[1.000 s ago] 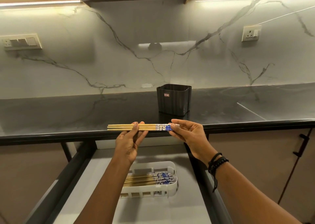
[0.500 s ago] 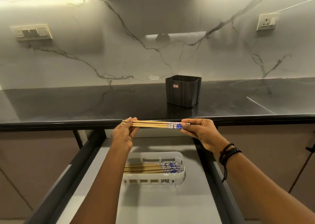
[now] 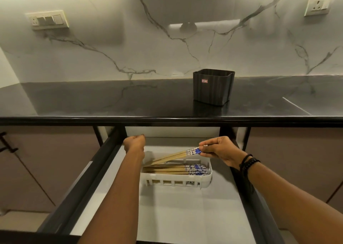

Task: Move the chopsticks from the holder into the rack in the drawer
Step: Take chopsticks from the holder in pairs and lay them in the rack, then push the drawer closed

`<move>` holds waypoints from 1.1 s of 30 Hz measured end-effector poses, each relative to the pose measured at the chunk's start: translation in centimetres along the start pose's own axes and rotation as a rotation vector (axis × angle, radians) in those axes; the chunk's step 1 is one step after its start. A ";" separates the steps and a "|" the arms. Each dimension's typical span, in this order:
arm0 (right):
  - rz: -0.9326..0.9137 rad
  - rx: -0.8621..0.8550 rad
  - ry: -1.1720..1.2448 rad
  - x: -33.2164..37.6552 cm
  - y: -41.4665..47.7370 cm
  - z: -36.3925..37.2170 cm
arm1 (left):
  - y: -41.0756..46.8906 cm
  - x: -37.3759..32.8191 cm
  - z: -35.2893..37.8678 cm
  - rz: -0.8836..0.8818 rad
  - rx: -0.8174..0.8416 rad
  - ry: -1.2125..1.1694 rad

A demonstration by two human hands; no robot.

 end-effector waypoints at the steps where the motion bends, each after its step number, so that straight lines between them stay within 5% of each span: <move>1: 0.016 -0.008 0.001 -0.6 0.2 0.3 | 0.1 0.1 0.1 0.000 0.007 0.024; 4: 0.018 -0.040 -0.050 -1.8 0.5 0.8 | 0.3 -0.1 0.3 0.036 0.020 0.093; 10: -0.240 -0.027 -0.634 0.3 0.5 1.4 | -0.4 -1.3 2.0 0.139 0.091 0.216; 17: -0.289 0.048 -0.804 2.2 -1.3 2.9 | -7.3 -5.4 7.7 0.644 0.461 0.679; 23: -0.243 0.383 -0.807 3.9 -6.3 8.0 | -16.6 -1.8 8.4 0.690 1.018 1.174; 28: -0.123 0.690 -0.952 2.0 -12.2 11.7 | -21.2 1.4 4.6 0.671 1.162 1.485; 33: -0.096 0.807 -1.062 0.4 -17.5 12.9 | -24.4 3.6 2.0 0.694 1.210 1.733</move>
Point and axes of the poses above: each hand's wrist, its own y-axis towards the middle knuckle, its own z-axis out of the palm, x = y × z, the point moved 10 cm from there along y, towards the middle knuckle, and after that the axes turned 7 degrees about y, right-handed, at the moved point
